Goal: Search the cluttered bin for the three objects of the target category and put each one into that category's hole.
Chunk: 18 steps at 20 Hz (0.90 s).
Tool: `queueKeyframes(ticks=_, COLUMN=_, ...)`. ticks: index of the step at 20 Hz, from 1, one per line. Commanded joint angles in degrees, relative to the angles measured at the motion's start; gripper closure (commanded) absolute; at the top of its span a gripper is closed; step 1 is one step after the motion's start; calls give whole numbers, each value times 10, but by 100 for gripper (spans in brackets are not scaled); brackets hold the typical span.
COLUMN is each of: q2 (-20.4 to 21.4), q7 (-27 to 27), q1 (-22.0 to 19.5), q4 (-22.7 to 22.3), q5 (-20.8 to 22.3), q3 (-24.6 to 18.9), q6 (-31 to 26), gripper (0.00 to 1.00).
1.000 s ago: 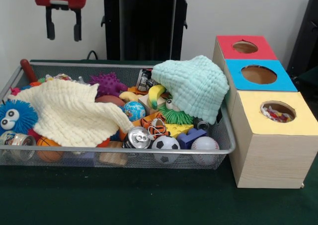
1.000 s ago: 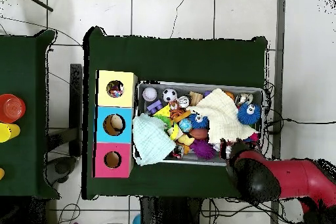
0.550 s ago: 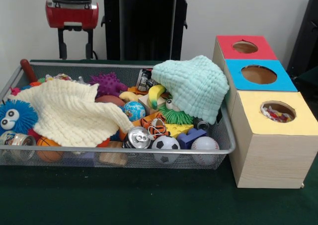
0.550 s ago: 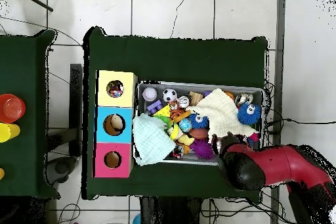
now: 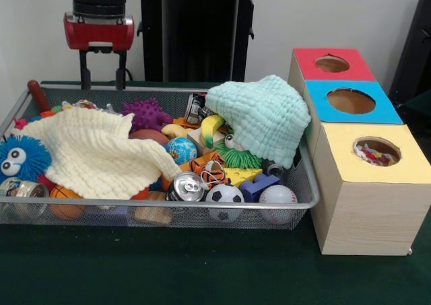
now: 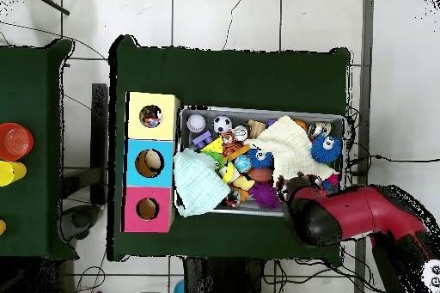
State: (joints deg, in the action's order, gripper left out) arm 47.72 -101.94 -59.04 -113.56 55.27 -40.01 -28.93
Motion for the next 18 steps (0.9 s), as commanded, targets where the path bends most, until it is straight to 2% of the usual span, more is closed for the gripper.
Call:
queueKeyframes(ticks=1, q2=-11, q7=11, q1=38, q4=54, q5=105, q3=47, q6=41, gripper=0)
queueKeyframes(ticks=8, q2=-58, q7=-66, q1=102, q4=110, q5=190, q3=115, q6=61, gripper=0)
queueKeyframes(ticks=11, q2=-85, q7=-58, q1=104, q4=128, q5=192, q3=125, q6=75, gripper=0)
queueKeyframes(ticks=18, q2=-102, q7=-23, q1=99, q4=136, q5=180, q3=128, q6=97, gripper=0)
